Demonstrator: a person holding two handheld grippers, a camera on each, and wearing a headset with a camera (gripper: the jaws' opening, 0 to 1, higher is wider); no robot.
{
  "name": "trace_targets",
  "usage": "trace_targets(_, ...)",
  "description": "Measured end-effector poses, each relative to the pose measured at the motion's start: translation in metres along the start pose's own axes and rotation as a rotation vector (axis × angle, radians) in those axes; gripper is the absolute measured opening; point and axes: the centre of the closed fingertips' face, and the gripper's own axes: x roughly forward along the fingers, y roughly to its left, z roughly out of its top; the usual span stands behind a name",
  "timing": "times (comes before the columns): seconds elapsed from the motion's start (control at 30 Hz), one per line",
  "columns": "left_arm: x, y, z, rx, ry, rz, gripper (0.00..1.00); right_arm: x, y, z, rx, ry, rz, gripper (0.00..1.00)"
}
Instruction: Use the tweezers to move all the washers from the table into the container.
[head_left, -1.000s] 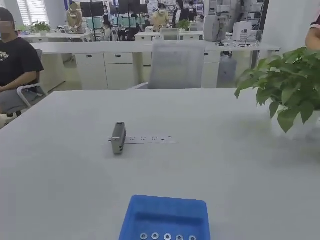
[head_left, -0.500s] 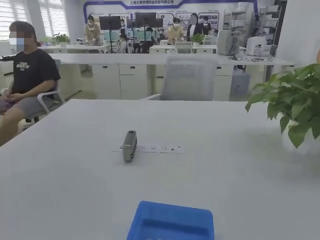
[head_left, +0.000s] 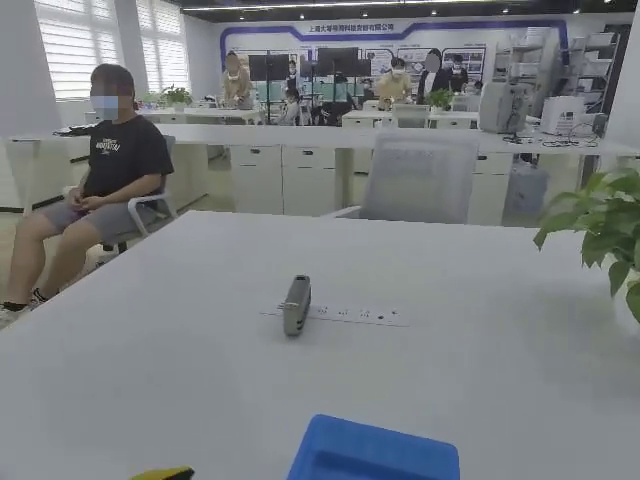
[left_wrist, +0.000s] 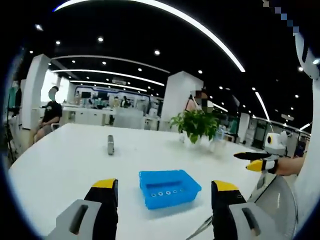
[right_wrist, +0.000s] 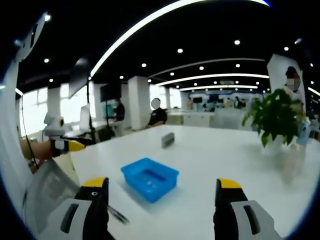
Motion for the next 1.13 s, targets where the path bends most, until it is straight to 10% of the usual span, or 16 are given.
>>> trace_targets(0.17, -0.002, 0.011, 0.015, 0.0, -0.141, 0.085, 0.99, -0.005, -0.008, 0.002, -0.018, -0.047, -0.076, 0.99)
trace_targets(0.37, 0.002, 0.014, 0.005, 0.105, -0.08, 0.127, 0.99, 0.002, -0.011, 0.001, -0.038, -0.045, -0.085, 0.99)
trace_targets(1.13, 0.004, 0.006, 0.001, 0.12, -0.066, 0.095, 0.99, -0.002, -0.015, -0.007, -0.071, -0.005, -0.119, 0.97)
